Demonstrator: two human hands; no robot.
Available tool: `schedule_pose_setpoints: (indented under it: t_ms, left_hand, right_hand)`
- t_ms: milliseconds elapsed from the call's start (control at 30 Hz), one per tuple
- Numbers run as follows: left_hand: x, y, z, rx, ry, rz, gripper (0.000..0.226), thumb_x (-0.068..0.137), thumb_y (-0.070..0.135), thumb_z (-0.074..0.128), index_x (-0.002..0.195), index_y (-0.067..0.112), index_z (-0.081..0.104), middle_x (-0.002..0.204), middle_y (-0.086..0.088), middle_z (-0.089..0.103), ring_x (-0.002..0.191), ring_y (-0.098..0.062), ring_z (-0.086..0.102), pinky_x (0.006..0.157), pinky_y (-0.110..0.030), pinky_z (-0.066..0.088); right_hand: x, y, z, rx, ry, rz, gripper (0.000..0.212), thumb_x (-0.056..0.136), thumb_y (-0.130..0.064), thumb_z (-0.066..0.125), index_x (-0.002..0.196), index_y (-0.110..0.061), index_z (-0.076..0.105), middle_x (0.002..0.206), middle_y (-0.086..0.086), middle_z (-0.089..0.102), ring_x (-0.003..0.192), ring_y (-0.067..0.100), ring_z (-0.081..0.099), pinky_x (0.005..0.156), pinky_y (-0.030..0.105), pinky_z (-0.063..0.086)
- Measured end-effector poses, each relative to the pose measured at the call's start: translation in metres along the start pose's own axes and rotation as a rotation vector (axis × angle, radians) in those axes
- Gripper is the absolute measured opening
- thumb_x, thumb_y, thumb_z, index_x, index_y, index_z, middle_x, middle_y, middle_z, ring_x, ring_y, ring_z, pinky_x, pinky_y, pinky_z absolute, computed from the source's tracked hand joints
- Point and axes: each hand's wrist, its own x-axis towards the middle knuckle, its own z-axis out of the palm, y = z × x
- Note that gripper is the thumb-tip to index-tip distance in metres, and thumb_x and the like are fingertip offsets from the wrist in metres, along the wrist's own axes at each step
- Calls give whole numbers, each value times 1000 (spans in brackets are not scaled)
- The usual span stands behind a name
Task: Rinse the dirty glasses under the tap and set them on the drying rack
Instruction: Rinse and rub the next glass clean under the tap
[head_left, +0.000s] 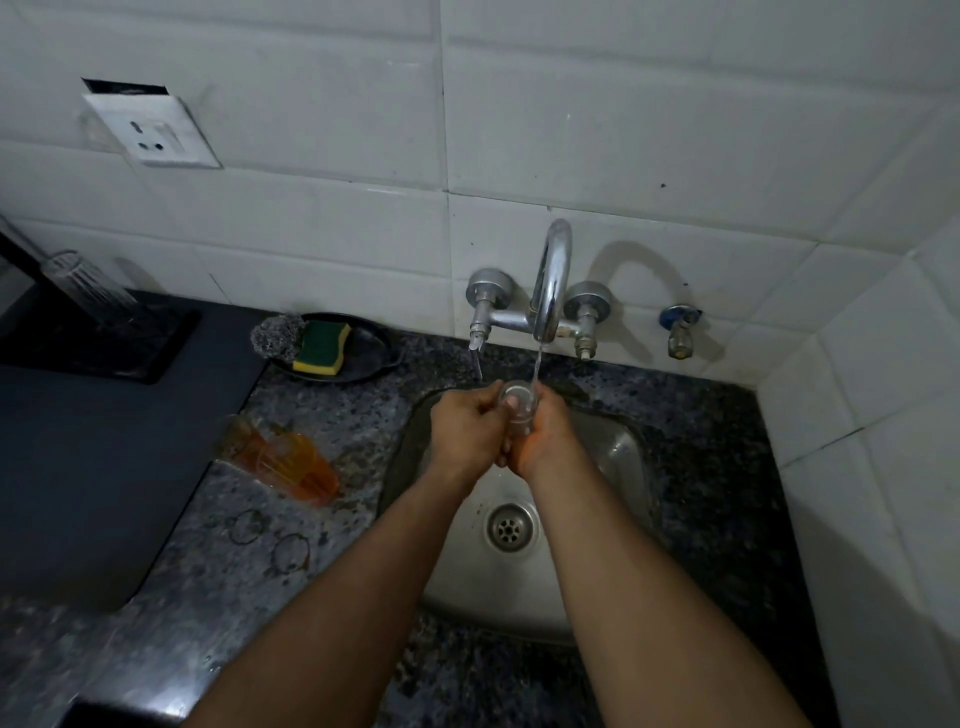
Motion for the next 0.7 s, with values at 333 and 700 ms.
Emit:
schedule_pose_setpoints:
  t_ms: [333,700]
  left_hand:
    - [42,-2,-32,461,192,-65,35,87,40,69,65,13,75,53,-2,69,54,-19,70,63,-35,62]
    - [86,30,-8,1191,76,222,20,98,14,54,112,5,66,106,-15,70,95,-35,70,74,-39,51]
  right_hand:
    - [-10,10,-18,-339,85,-87,15,102,-19,59,114,-12,64,92,13,69,70,23,67,64,37,59]
    - [-57,-15,-25,-1340,192,-381,32,74,-23,91,87,-20,63,85,0,68,69,14,67,57,29,58]
